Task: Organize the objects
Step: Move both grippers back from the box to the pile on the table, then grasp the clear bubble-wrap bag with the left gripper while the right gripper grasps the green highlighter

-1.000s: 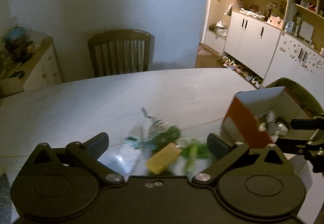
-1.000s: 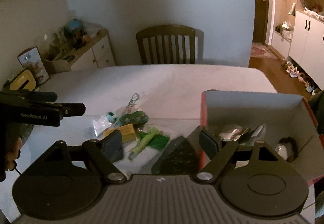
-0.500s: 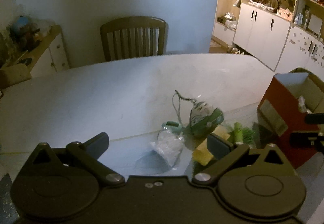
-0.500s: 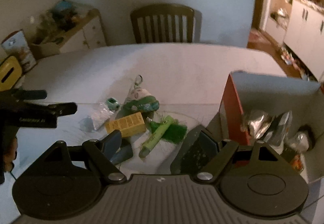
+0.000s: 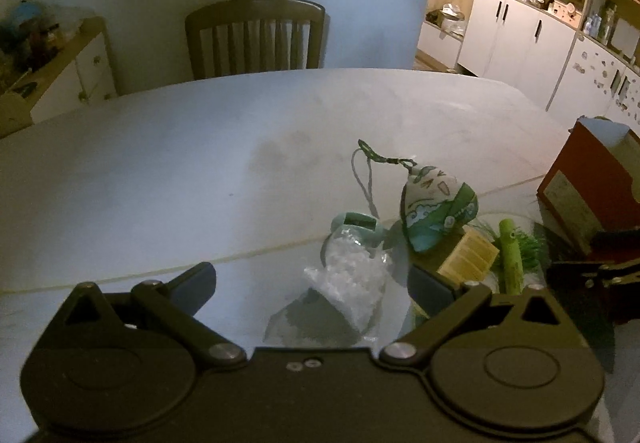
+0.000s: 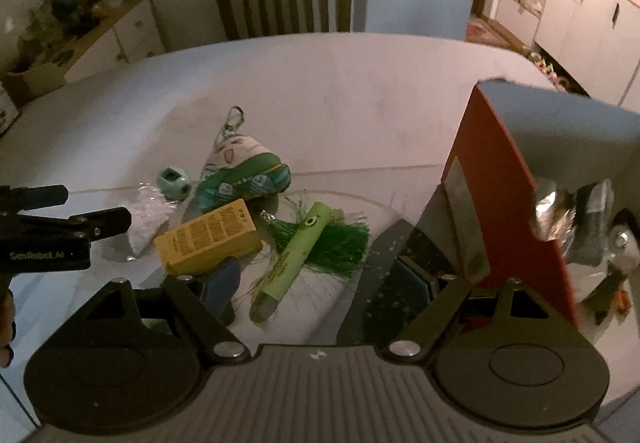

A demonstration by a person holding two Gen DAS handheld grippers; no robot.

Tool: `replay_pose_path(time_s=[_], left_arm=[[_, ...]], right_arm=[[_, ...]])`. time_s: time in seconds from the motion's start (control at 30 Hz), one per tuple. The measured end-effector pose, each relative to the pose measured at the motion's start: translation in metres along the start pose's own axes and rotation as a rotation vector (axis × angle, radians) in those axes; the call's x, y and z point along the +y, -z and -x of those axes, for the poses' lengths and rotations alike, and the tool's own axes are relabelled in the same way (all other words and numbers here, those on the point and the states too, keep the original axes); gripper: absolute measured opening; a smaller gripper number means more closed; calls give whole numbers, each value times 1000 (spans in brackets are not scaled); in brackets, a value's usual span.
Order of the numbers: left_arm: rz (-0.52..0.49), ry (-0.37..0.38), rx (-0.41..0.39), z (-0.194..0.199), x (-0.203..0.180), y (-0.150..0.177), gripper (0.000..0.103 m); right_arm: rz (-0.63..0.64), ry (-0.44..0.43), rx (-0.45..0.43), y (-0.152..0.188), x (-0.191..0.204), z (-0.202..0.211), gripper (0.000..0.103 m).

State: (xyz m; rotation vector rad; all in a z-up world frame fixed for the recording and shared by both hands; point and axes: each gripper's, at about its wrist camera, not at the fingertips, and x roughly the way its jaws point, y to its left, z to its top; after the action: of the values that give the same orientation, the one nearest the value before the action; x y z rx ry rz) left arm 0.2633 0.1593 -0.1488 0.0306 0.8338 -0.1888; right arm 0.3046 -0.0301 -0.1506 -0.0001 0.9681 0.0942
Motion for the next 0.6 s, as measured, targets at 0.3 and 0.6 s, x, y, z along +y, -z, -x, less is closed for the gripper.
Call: replay_pose_path(time_s=[0.3, 0.6], left_arm=[[-23, 12, 30, -24, 0, 1, 93], [-35, 60, 45, -33, -6, 2, 75]], right_arm=[[-30, -1, 47, -2, 2, -29, 83], [-73, -37, 72, -3, 3, -38, 56]])
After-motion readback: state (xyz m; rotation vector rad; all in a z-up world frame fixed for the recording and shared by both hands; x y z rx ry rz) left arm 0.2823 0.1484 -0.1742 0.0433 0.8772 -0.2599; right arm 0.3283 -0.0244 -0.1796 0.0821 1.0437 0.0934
